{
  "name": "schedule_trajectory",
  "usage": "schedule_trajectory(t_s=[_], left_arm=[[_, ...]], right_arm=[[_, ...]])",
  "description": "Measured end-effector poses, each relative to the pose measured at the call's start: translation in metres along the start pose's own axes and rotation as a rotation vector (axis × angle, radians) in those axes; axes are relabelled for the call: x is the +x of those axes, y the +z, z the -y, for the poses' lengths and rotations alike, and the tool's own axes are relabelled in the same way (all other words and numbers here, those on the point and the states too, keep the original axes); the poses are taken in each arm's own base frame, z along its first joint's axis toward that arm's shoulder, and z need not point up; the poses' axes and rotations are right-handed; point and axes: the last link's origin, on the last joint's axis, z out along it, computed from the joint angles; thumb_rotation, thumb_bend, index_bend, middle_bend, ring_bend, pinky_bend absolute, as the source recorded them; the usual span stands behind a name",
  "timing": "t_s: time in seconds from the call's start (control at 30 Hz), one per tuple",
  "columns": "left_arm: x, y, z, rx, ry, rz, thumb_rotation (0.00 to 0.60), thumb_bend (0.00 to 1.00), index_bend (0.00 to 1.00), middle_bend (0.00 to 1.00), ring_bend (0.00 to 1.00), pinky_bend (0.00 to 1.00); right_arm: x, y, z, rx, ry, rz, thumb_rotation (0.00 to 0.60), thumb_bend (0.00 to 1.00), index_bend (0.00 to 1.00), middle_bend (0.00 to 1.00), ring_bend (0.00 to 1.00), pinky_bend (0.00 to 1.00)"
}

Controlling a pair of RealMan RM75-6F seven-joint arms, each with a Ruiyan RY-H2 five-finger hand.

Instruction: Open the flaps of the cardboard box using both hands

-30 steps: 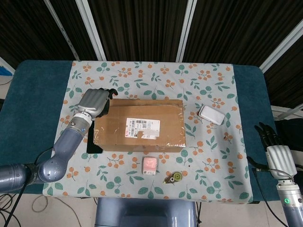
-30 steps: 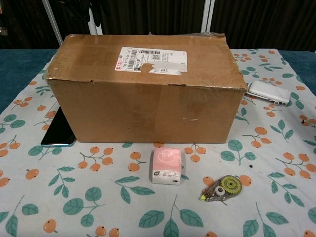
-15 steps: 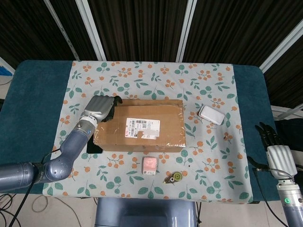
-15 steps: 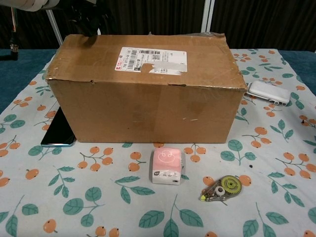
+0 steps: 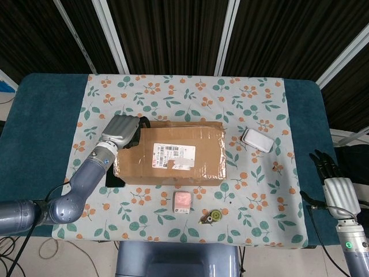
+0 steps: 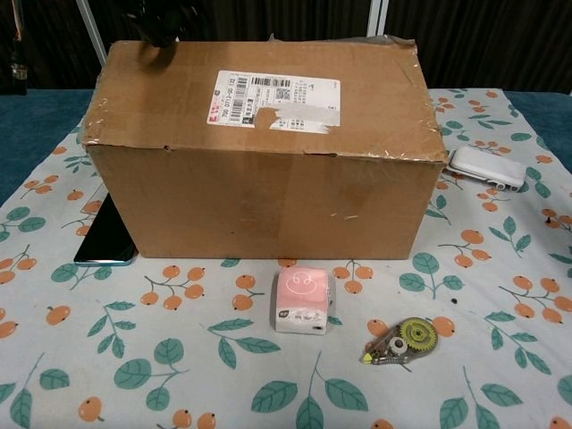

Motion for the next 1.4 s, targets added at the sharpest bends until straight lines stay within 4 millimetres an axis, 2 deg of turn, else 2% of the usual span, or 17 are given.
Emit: schedule_trajectory(t_s=[0.47, 0.97, 1.13, 1.4], left_arm=[[0.019, -0.04, -0.014, -0.09, -0.118, 0.027, 0.6, 0.87, 0.35, 0.48, 0.38, 0.46], [0.037, -0.097, -0.047, -0.231, -0.361, 0.128, 0.6, 0.87, 0.34, 0.48, 0.38, 0.46], [0.036, -0.114, -0.055, -0.273, -0.391, 0.174, 0.6, 0.87, 0.34, 0.48, 0.38, 0.46], [0.021, -0.124, -0.059, -0.324, -0.418, 0.288, 0.6, 0.85, 0.34, 0.47, 0.38, 0.46]], right_arm=[[-0.001, -0.001, 0.001, 0.002, 0.001, 0.001, 0.6, 0.27, 0.0, 0.0, 0.0, 0.22], [-0.001, -0.003, 0.002, 0.006, 0.0, 0.004, 0.6, 0.27, 0.0, 0.0, 0.0, 0.22], [0.0, -0.003, 0.002, 0.006, -0.001, 0.005, 0.6, 0.27, 0.0, 0.0, 0.0, 0.22], [-0.001, -0.003, 0.002, 0.005, -0.002, 0.009, 0.6, 0.27, 0.0, 0.0, 0.0, 0.22]])
